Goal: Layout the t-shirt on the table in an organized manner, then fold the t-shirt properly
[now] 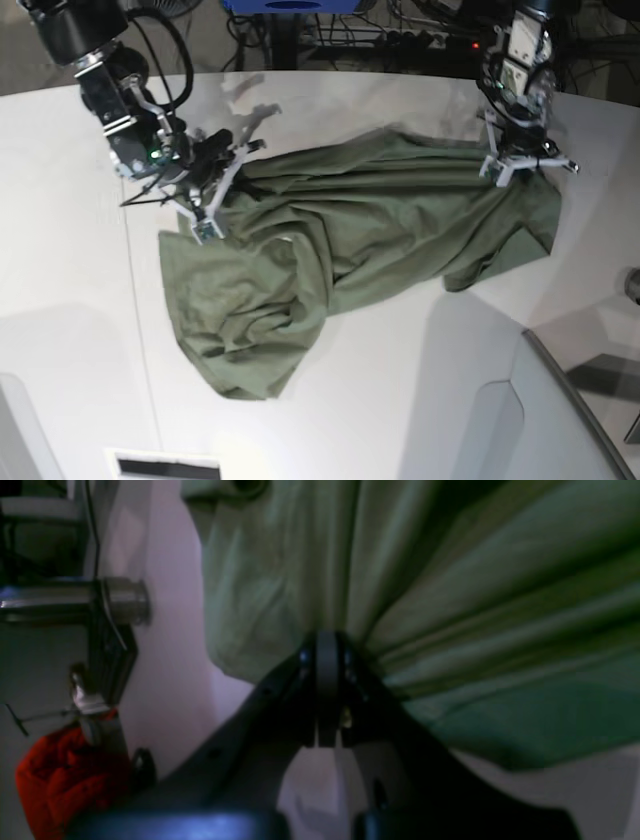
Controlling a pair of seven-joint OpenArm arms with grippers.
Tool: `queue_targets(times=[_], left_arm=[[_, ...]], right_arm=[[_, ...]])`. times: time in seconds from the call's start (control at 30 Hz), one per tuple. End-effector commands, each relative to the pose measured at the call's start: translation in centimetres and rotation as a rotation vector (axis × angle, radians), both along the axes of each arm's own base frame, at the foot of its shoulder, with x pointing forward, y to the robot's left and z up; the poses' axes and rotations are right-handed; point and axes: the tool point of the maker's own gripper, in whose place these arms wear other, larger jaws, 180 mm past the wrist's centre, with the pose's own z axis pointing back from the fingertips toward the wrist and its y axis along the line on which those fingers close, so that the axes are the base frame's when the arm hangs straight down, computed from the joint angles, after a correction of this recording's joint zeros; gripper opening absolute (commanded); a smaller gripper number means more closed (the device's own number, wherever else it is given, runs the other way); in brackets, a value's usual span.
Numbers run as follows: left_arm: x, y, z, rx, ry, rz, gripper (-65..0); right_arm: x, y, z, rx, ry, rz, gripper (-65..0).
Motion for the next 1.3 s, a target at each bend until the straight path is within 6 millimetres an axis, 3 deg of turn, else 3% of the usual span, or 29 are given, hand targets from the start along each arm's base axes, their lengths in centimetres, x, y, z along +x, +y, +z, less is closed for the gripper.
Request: queue_targets(times=[0.0, 0.17, 0.27, 0.33, 0.4, 0.5, 0.67, 0.77, 0.87, 0.97, 1.07, 1.17, 1.27], left_arm=[[-4.0, -1.5, -2.7, -0.069, 0.149, 0.032, -65.0], [-7.2, -8.7, -3.2, -0.204, 0.156, 0.020, -65.0], [-8.4, -14.7, -2.9, -0.296, 0.172, -0.053, -65.0], [-9.1, -18.3, -2.8, -0.337, 0.201, -0.103, -65.0], [-8.9, -20.6, -2.1, -0.358, 0.207, -0.146, -65.0], [-6.7, -20.7, 0.2, -0.358, 0.145, -0.141, -65.0], [-3.0, -19.0, 5.4, -0.316, 0.022, -0.150, -65.0], [-0.9, -18.5, 8.1, -0.304, -0.051, -0.162, -65.0], [0.9, -18.4, 9.4, -0.298, -0.099, -0.165, -65.0], [3.2, -18.1, 9.6, -0.283, -0.130, -0.164, -65.0], [5.6, -17.5, 8.1, -0.252, -0.119, -0.155, -65.0], [7.6, -16.9, 6.3, -0.225, -0.090, -0.133, -65.0], [7.7, -16.6, 4.8, -0.204, -0.051, -0.134, -65.0]], right_arm=[[-1.3, -7.3, -1.3, -0.239, 0.084, -0.067, -65.0], [1.7, -13.3, 0.2, -0.329, 0.045, -0.143, -65.0], [4.0, -15.8, 1.4, -0.373, 0.014, -0.166, -65.0], [5.2, -16.4, 2.3, -0.383, -0.011, -0.172, -65.0], [5.8, -16.0, 3.4, -0.379, -0.016, -0.173, -65.0], [5.6, -13.8, 5.5, -0.331, -0.053, -0.169, -65.0], [4.8, -7.4, 9.5, -0.204, -0.133, -0.111, -65.0], [3.3, -2.9, 9.9, -0.106, -0.118, -0.086, -65.0], [2.4, 0.3, 9.1, -0.044, -0.086, -0.067, -65.0], [1.9, 1.8, 7.9, -0.015, -0.045, -0.073, -65.0], [1.9, 2.1, 6.6, -0.009, -0.037, -0.084, -65.0], [1.3, 1.3, 4.3, -0.032, 0.011, -0.098, -65.0], [0.8, -0.3, 2.1, -0.071, 0.039, -0.111, -65.0]])
